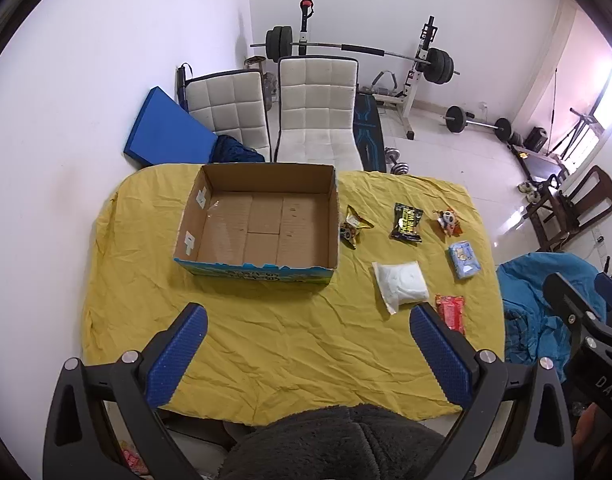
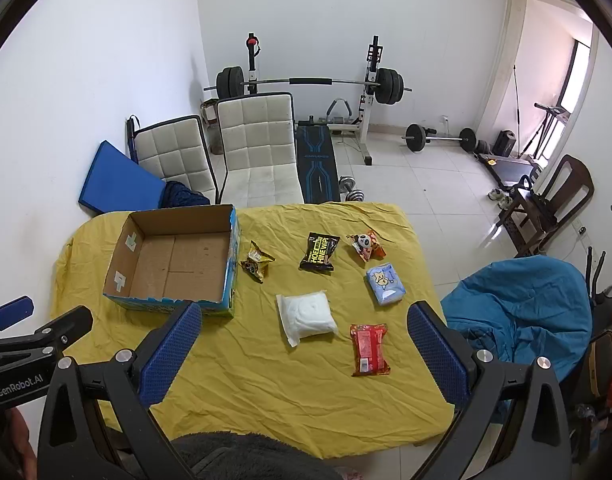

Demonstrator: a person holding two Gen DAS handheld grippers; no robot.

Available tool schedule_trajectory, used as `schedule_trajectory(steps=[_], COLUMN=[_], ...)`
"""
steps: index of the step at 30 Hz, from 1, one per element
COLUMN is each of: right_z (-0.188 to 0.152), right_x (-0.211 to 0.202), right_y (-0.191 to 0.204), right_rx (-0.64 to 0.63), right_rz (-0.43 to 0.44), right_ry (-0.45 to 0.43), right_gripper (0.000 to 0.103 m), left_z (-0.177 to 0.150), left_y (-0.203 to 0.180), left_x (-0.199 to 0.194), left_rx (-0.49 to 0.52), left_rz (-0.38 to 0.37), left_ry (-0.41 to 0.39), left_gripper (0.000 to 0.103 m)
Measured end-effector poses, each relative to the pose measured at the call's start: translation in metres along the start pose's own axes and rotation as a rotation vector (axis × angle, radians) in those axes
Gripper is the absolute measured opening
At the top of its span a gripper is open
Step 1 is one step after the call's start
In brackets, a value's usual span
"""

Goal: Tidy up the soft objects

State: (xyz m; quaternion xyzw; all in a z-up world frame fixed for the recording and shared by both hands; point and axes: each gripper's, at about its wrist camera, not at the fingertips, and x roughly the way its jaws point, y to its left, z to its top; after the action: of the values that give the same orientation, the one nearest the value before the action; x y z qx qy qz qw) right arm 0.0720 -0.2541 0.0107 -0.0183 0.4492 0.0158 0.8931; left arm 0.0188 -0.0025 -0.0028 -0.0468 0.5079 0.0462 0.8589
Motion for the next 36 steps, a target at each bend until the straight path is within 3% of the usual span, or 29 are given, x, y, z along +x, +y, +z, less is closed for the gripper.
schedule_trajectory(steps=[26,36], right_z=[0.002,0.006], right_x=[0.007,-0.008], right_y=[0.001,0.006], right_rx=[0.000,0.002], right_rz=[0.006,-0.001], right_ry=[0.007,-0.003], right_gripper=[0.103,0.103], left_z=[-0.003,-0.003], left_y=[0.004,-0.001], left_x=[0.002,-0.003], left_rx=[0.007,0.012], left_rz=[0.006,-0.002], left_ry=[-0.009,-0.019], left_gripper=[0.103,0.103])
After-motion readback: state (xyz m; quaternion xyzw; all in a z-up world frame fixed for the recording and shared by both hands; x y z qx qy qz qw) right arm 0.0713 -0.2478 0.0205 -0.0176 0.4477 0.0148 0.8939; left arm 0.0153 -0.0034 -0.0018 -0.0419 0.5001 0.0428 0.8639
